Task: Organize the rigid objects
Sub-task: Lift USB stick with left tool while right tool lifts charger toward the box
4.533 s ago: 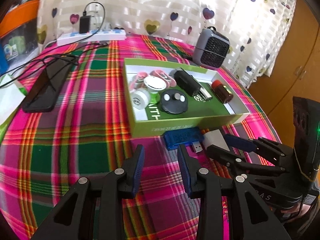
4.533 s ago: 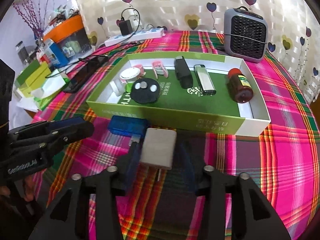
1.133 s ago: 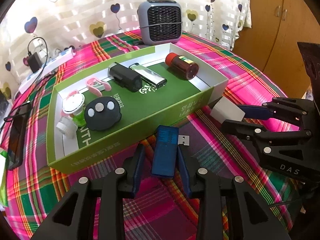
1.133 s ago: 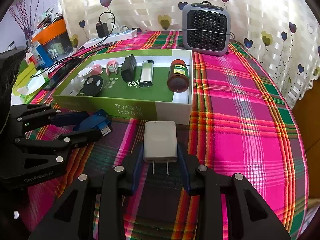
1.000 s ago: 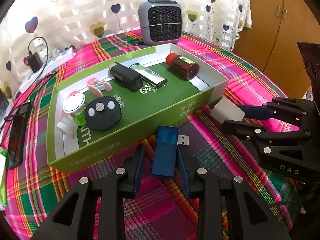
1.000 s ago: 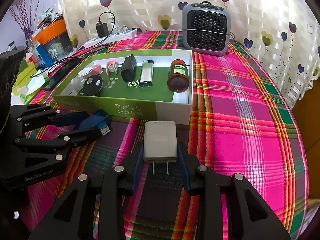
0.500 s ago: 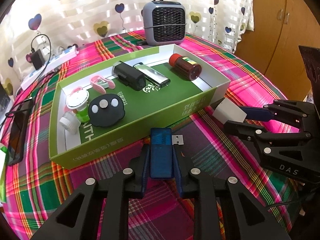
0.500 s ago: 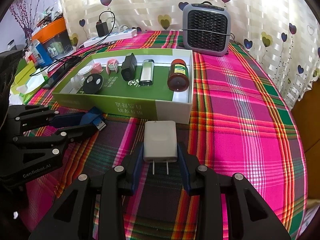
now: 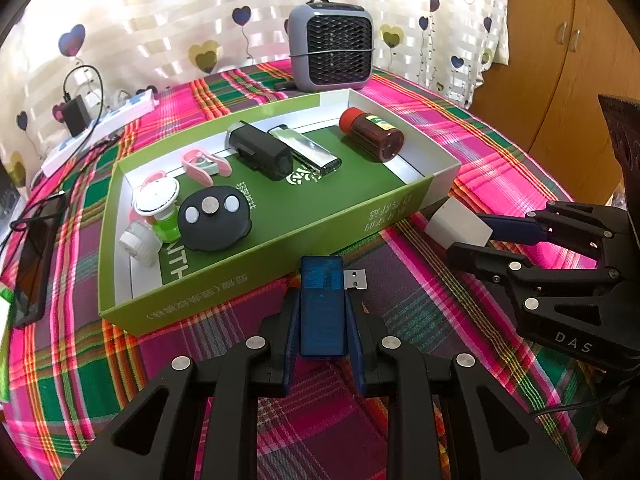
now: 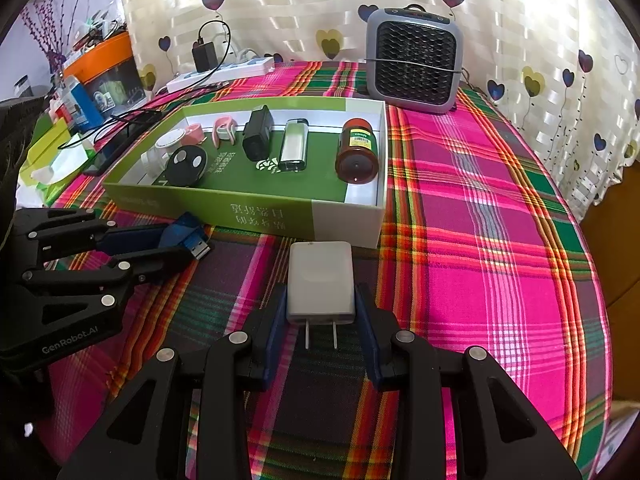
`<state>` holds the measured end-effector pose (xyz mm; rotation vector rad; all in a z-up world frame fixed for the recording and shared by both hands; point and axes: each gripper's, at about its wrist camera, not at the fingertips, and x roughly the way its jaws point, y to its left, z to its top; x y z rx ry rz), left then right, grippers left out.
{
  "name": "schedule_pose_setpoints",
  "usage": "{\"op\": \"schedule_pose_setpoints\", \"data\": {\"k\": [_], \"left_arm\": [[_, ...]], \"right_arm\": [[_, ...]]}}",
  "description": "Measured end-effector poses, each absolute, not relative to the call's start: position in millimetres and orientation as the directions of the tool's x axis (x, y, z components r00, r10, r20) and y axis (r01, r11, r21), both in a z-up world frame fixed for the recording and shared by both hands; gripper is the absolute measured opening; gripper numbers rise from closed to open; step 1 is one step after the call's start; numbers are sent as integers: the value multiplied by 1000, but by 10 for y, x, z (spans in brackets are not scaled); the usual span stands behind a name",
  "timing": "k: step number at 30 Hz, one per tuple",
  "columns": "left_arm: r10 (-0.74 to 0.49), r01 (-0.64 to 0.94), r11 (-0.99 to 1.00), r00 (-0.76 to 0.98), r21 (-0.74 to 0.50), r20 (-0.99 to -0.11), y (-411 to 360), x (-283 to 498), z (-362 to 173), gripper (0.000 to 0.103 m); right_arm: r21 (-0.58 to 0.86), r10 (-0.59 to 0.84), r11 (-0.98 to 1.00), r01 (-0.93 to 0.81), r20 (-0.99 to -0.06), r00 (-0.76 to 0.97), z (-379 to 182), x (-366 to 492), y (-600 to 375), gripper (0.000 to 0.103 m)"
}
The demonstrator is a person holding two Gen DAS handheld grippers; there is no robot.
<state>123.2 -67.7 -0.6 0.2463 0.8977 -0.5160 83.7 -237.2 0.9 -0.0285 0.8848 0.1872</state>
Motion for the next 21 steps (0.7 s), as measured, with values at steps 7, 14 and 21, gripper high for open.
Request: {"op": "schedule_pose_setpoints", "data": {"k": [7,14,21], "left_arm": [[-339,523,852,504,-32,-794,-656,1221,1,21],[-346,519,854,507,-41,-790,-653,1193,15,21],[-364,519,853,517,-54,-775,-640,1090,100,21]], "right_arm": [[41,144,983,-178,-771,620,13,825,-2361,35],[45,143,984,-169,-765,628,38,806,-2365,35],[61,156,984,-168,-748,645,125,754,-2368,35]]}}
